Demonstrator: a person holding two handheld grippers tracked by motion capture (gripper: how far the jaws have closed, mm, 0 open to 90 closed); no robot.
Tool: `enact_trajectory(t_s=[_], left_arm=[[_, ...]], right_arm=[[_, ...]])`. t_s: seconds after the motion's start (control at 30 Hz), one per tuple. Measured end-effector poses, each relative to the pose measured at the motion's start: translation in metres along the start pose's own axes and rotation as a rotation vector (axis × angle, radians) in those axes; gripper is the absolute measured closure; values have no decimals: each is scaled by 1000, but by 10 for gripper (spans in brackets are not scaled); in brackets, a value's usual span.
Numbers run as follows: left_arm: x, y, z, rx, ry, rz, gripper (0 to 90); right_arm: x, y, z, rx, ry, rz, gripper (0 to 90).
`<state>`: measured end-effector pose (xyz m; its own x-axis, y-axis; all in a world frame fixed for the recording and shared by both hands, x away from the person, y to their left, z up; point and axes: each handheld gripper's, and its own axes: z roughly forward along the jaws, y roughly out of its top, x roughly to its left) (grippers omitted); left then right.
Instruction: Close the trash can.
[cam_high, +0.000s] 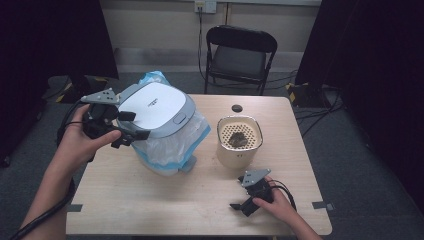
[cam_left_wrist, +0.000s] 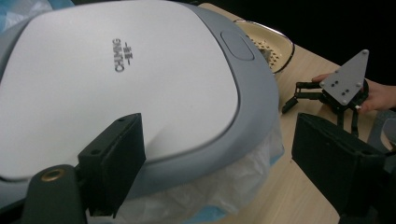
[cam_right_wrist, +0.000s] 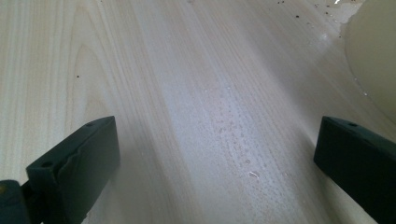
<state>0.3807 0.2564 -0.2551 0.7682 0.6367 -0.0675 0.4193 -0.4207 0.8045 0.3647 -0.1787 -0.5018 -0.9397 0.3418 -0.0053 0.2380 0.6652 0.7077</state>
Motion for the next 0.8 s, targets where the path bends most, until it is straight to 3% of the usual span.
enact_trajectory(t_s=[0.07, 0.5, 0.8], left_arm=[[-1, -7, -3, -16, -2, -3, 164], [-8, -41, -4, -5, -15, -4, 160], [-11, -65, 10, -9, -50, -8, 160]], right_arm=[[0, 0, 0, 0, 0, 0, 0], [0, 0, 0, -1, -3, 0, 0], [0, 0, 0, -1, -2, 3, 0]])
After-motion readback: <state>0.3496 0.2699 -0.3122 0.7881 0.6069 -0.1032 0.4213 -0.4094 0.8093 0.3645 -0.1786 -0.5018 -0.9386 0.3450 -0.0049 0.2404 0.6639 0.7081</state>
